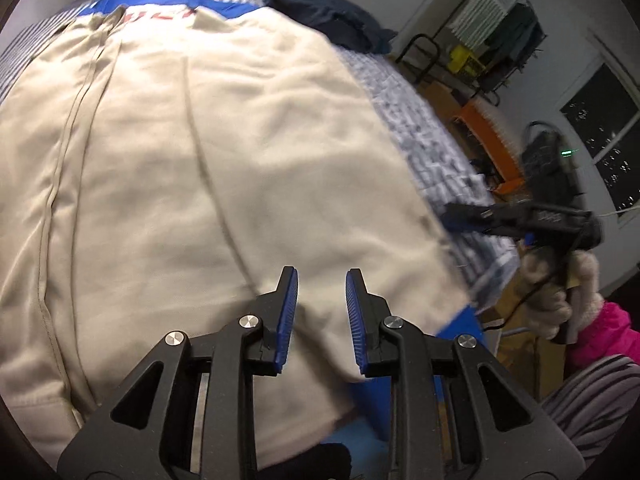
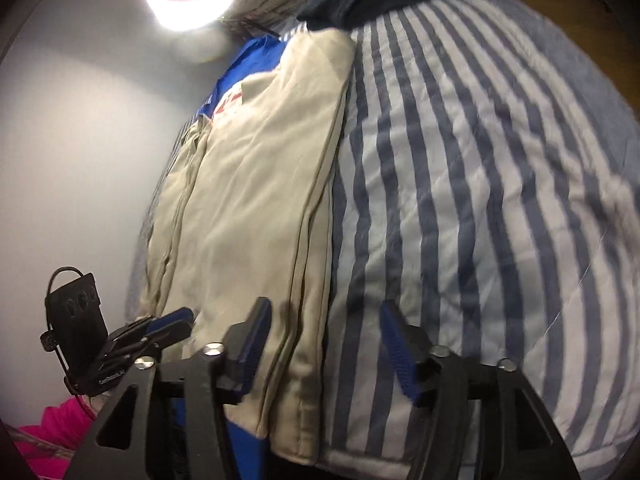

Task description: Fold large clothes

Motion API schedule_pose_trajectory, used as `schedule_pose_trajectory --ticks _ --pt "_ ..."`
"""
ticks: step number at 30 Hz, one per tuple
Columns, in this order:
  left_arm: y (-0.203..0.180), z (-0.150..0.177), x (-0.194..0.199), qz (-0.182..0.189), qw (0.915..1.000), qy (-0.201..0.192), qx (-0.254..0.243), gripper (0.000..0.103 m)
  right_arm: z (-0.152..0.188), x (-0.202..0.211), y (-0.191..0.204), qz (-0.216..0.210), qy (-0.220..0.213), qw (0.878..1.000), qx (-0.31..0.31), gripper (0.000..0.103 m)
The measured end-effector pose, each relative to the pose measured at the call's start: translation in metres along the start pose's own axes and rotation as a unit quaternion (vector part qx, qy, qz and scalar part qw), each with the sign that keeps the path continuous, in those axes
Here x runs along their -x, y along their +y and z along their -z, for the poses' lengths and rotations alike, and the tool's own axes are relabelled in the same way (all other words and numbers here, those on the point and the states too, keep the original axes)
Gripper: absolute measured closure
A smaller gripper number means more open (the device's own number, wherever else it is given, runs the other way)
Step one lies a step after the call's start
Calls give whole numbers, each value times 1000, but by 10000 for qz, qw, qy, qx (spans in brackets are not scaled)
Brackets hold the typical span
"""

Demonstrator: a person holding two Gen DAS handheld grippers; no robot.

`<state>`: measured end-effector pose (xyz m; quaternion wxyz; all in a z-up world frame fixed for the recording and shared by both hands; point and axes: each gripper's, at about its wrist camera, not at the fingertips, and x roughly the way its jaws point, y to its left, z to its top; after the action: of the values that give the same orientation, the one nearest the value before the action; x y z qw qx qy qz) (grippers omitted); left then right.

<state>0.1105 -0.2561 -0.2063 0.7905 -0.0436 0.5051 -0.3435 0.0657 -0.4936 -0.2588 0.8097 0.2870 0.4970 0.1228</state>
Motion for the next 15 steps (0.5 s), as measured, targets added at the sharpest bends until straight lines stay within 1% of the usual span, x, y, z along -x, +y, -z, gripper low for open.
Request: schedule_pose_trajectory --ticks 2,3,4,5,7,9,10,11,12,13,15 --pt "-12 2 4 65 9999 -17 -116 80 5 -6 -2 -220 172 9996 -48 50" --pt "-16 2 5 78 9998 -36 -159 80 6 -9 0 -290 243 9993 -15 59" --pt "-19 2 5 81 9998 -53 -184 80 6 -13 4 -335 312 9989 47 66" --pt "-21 2 7 95 9998 -71 -176 80 7 -15 7 -357 368 9986 107 67" --pt "-21 4 10 157 9998 -84 -102 80 6 -19 19 -199 473 9982 307 66" --pt "-17 7 14 175 9998 -96 5 80 6 -24 23 -105 597 9977 303 65" --pt "-15 9 16 177 9998 -99 41 80 4 -26 23 -107 635 9976 260 67" --pt "-13 10 19 157 9998 -110 63 80 3 -29 25 -59 658 9975 252 72" --pt "-11 11 21 121 9998 -141 75 80 3 -31 29 115 654 9973 328 88" --pt "-9 12 24 91 9998 -166 89 80 1 -34 33 285 675 9964 417 97" --pt "-1 14 33 75 9995 -244 191 80 0 -33 43 562 695 9942 597 100"
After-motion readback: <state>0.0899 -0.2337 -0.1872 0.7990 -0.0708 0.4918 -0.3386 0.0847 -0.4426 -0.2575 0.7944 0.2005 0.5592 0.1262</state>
